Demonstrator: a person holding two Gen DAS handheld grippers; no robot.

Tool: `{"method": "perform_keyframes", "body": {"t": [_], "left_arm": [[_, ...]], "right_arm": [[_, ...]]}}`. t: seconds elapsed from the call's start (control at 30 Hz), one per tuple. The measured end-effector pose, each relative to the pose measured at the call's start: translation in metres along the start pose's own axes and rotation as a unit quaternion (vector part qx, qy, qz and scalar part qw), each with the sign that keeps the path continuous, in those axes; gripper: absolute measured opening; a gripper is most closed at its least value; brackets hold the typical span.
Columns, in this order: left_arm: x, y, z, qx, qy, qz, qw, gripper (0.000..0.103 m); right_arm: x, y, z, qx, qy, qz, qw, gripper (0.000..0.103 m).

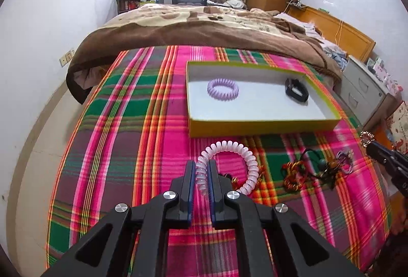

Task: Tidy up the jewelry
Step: 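Carry the white coil with the left tool while the right tool carries the hairpin over the tray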

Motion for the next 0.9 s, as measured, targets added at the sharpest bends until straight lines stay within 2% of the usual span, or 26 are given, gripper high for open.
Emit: {"method": "perform_keyframes", "body": {"t": [0.2,0.4,0.63,0.9], "left_arm": [[0.007,-0.006,-0.031,0.000,-0.026,0.011,0.9996,0.009],[-0.005,-0.014,-0.062,-0.008,-0.036,0.015,0.9992,0.009],[-0.032,-0.014,-0.085,-0.011,-0.025,0.013,0.9995,0.009],[-0.074,-0.005,-0.084,-0.003,0.007,0.014,0.9999,0.009]], "right_arm": [[-0.008,0.009,-0.026,0.003,-0.012,-0.003,1.000,0.011],[-0.033,0.019,-0.057,0.009,-0.010,-0.001,1.000,0.011],[-0.081,0.030,-0.086,0.025,0.007,0.007,1.000,0.011],[-0.134,0.036,-0.091,0.042,0.043,0.016,0.998,0.011]]}}
Point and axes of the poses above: each gripper's, at about its wrist camera, not at the fingertips, and x roughly against the way its jaws point, y to its left, z to its underside, the point moved 9 cm from there along -x, roughly the way its jaws point, and after that the axes turned 7 degrees about -x, right-handed, at the moved point
